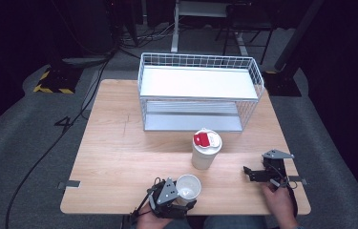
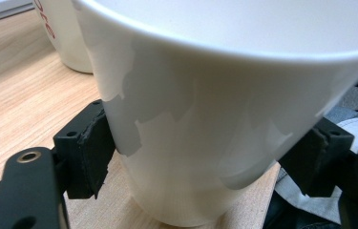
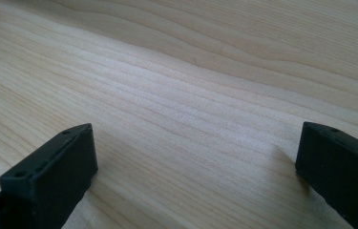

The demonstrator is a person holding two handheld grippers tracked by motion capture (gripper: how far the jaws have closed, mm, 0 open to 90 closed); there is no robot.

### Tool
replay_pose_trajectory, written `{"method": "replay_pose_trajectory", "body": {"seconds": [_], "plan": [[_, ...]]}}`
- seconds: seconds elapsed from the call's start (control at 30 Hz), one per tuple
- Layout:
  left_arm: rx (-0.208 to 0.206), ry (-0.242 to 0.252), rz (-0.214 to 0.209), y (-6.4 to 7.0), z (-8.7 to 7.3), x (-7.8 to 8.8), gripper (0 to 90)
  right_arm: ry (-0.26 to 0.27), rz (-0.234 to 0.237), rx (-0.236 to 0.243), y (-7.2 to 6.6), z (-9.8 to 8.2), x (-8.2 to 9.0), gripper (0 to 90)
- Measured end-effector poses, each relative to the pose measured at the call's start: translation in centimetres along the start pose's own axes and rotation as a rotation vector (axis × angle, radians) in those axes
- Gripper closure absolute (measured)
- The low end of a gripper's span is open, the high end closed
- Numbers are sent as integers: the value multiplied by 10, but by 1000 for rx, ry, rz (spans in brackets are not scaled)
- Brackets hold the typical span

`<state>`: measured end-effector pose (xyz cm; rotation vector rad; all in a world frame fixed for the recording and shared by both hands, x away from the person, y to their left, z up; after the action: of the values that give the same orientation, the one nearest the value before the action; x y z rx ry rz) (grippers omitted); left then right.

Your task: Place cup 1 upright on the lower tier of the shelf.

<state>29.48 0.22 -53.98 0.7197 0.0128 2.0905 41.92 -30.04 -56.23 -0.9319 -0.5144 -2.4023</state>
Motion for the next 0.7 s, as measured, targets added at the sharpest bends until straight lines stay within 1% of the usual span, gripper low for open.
{"method": "replay_pose_trajectory", "body": {"seconds": [0.27, 0.47, 0.7], "plan": [[-3, -5, -6, 2, 0, 2, 224, -1, -1, -2, 0, 0, 0, 5], [-19, -15, -14, 6, 1, 3, 226, -1, -3, -2, 0, 0, 0, 5], [-11, -16, -30, 10, 3, 6, 227, -1, -2, -2, 0, 0, 0, 6]]}}
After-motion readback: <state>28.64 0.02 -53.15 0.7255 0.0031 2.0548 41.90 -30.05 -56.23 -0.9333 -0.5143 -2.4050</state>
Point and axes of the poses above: each handheld gripper's, and its own axes: x roughly backward along the jaws, z roughly out of its top, y roughly to its right, the point moved 8 cm from there along -x, roughly forward along the jaws, and after that the axes turned 12 degrees about x, right-handed, at the moved point
